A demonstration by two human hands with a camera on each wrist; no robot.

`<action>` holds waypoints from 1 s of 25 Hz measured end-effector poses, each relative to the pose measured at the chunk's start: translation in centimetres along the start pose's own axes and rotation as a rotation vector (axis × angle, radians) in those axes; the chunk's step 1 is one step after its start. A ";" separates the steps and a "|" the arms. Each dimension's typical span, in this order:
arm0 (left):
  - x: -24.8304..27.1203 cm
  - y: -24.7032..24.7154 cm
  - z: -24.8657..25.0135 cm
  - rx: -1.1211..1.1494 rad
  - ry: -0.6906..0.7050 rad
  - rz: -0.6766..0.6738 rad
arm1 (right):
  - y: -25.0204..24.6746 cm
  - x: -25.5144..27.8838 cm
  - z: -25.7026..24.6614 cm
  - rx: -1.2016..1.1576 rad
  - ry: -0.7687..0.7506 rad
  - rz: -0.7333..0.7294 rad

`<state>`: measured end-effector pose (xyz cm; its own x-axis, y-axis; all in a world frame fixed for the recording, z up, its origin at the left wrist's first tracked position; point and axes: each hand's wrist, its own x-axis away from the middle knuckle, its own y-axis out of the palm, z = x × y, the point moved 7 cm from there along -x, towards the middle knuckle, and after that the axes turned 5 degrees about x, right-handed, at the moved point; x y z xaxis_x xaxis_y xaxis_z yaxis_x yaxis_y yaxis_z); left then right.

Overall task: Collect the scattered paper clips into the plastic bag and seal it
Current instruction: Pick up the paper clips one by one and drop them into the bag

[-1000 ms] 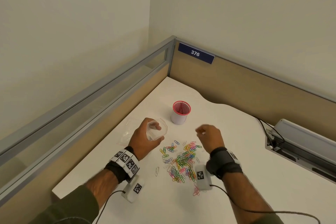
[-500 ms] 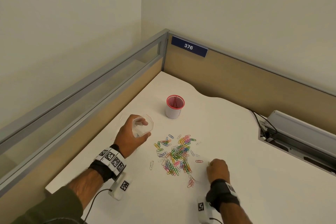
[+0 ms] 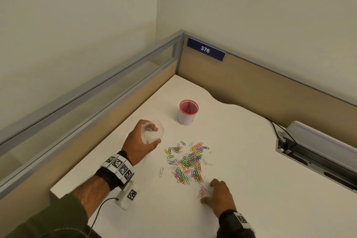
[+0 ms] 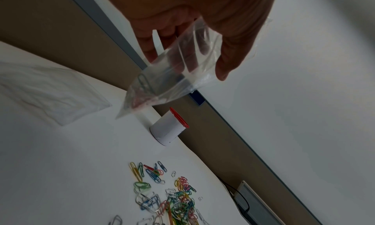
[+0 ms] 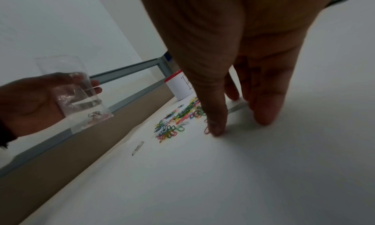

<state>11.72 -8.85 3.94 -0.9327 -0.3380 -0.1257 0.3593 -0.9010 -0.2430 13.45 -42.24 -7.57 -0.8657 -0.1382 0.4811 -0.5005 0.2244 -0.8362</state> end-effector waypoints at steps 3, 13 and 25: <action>0.2 0.4 -0.3 0.003 -0.006 -0.007 | 0.1 -1.8 -2.6 -0.104 0.027 0.096; 0.4 0.3 -0.1 -0.001 -0.016 -0.011 | -5.9 -8.7 -5.6 0.093 -0.152 0.140; 0.1 0.7 -0.6 -0.032 -0.023 -0.026 | -2.8 -6.2 -8.7 0.235 -0.388 -0.006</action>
<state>11.93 -9.30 3.14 -0.9421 -0.3210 -0.0966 0.3352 -0.9005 -0.2769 20.19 -33.65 -5.92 -0.7733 -0.5006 0.3891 -0.4513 0.0035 -0.8924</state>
